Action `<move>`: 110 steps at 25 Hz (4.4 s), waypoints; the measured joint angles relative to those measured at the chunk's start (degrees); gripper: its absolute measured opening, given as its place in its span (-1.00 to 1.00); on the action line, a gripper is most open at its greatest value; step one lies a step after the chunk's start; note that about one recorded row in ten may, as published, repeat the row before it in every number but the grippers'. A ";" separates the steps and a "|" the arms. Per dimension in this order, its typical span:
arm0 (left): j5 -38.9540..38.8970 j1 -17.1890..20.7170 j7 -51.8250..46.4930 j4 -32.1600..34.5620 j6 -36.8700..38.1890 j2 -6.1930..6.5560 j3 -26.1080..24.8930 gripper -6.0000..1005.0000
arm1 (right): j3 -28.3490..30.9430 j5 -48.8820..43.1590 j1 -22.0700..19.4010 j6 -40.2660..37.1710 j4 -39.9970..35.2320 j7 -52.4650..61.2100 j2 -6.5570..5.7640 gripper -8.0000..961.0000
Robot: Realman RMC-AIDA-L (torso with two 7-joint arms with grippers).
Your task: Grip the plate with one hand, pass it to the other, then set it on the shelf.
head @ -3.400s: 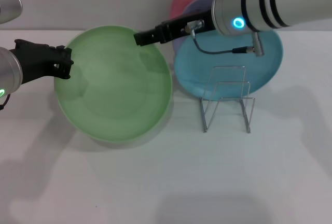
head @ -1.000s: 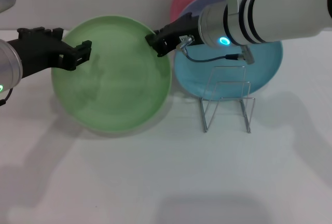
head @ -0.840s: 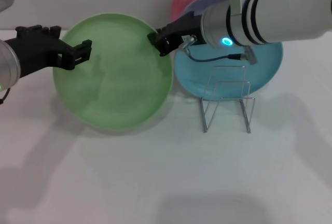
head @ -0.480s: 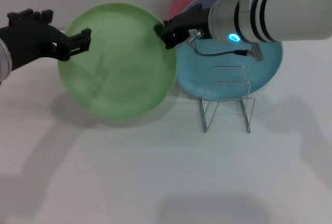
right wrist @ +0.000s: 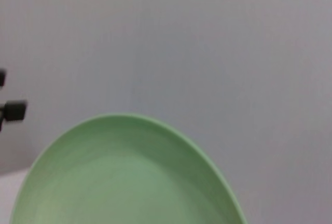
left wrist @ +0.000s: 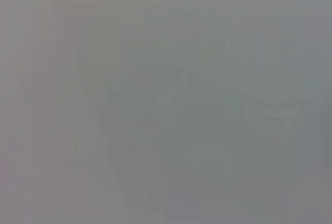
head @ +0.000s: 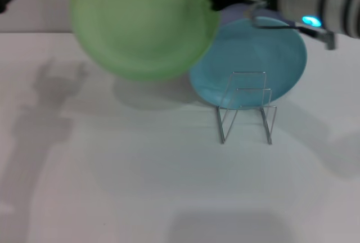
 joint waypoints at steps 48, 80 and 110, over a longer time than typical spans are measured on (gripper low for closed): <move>-0.45 -9.97 -13.70 41.50 41.92 0.14 8.45 0.55 | 20.10 78.45 -20.67 14.34 -26.45 -86.89 -0.06 -0.92; -0.44 -14.06 -13.75 45.95 41.90 0.03 10.38 0.55 | 21.80 72.15 -18.83 14.61 -27.56 -92.79 -0.14 -0.86; -0.47 -16.37 -13.74 48.35 42.25 -0.07 12.47 0.55 | 21.63 71.12 -17.78 14.97 -38.31 -100.98 0.09 -0.41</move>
